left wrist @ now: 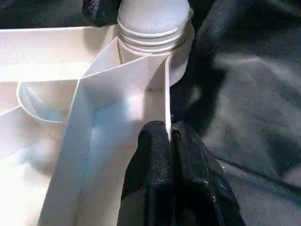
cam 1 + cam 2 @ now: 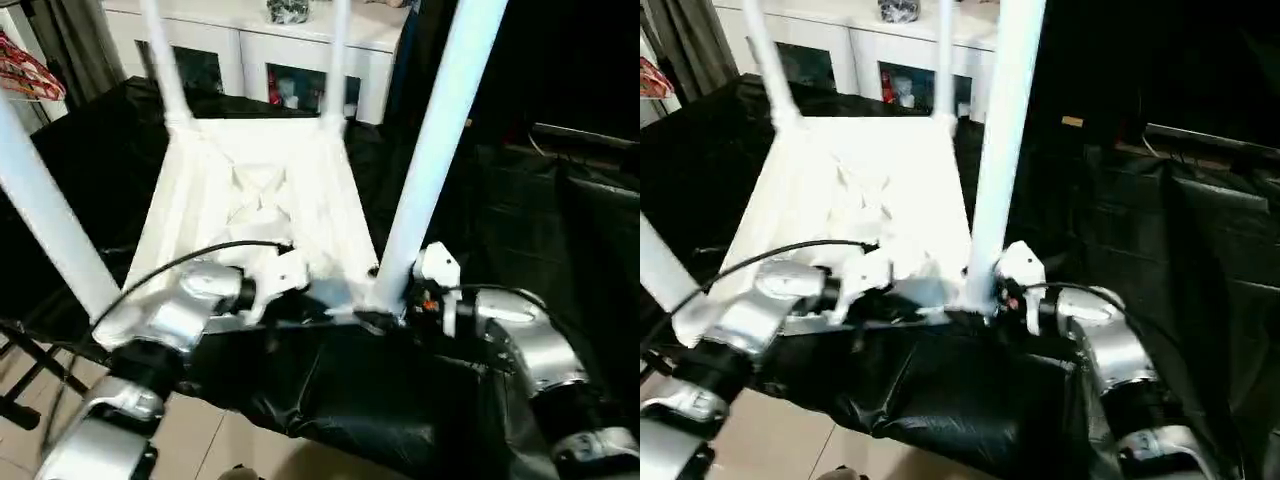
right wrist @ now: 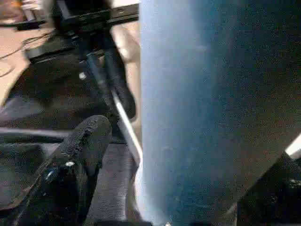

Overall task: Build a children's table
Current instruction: Rotate leg to tighten

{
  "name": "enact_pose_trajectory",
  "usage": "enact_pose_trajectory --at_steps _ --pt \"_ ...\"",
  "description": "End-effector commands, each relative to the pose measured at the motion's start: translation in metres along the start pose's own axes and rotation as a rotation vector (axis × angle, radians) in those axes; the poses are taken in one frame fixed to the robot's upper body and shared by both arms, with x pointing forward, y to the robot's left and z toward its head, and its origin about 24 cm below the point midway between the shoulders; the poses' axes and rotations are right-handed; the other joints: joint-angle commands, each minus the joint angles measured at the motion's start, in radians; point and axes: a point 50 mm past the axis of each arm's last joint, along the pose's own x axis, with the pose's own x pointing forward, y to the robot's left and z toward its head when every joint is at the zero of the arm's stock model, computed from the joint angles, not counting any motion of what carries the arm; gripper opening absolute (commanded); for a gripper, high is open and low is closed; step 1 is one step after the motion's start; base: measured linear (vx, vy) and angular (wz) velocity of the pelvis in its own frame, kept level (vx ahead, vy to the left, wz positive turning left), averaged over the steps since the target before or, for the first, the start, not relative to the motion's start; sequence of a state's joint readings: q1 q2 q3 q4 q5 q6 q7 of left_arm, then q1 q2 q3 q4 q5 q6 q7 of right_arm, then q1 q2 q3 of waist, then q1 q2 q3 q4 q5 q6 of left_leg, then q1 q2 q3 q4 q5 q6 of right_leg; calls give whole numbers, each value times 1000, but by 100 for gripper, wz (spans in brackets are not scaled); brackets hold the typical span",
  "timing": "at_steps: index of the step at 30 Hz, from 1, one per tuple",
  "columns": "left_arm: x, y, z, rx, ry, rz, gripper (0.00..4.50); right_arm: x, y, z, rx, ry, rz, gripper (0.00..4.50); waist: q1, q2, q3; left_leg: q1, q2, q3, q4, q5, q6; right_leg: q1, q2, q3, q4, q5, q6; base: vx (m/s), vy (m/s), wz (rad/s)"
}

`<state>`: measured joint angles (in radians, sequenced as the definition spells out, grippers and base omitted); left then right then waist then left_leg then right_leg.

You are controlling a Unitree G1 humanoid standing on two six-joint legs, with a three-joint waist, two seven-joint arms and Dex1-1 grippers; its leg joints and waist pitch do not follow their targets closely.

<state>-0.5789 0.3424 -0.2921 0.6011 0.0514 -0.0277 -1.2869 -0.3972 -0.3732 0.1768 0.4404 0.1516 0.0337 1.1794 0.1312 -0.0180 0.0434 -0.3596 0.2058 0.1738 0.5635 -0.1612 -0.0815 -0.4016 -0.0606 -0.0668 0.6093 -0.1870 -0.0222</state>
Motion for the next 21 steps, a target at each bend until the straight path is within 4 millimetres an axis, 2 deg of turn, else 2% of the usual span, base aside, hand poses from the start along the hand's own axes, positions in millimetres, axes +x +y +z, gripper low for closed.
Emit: enact_pose_trajectory --at_steps 1,5,21 --pt "4 -1 14 71 -44 -45 0 7 10 1 -12 19 110 397 2 -2 -55 7 32 -3 -57 -244 51 49 -79 48 -80 -236 -169 0 0 0" --pt "-1 -1 13 72 -33 -73 0 4 12 -1 -28 47 140 371 12 -1 -55 9 31 -3 -57 -247 43 47 -80 47 -81 -243 -168 0 0 0" --pt "-1 -2 11 68 -34 -80 0 4 15 -2 -7 39 153 239 14 1 -57 9 31 -4 -56 -247 34 50 -79 46 -78 -224 -172 0 0 0"
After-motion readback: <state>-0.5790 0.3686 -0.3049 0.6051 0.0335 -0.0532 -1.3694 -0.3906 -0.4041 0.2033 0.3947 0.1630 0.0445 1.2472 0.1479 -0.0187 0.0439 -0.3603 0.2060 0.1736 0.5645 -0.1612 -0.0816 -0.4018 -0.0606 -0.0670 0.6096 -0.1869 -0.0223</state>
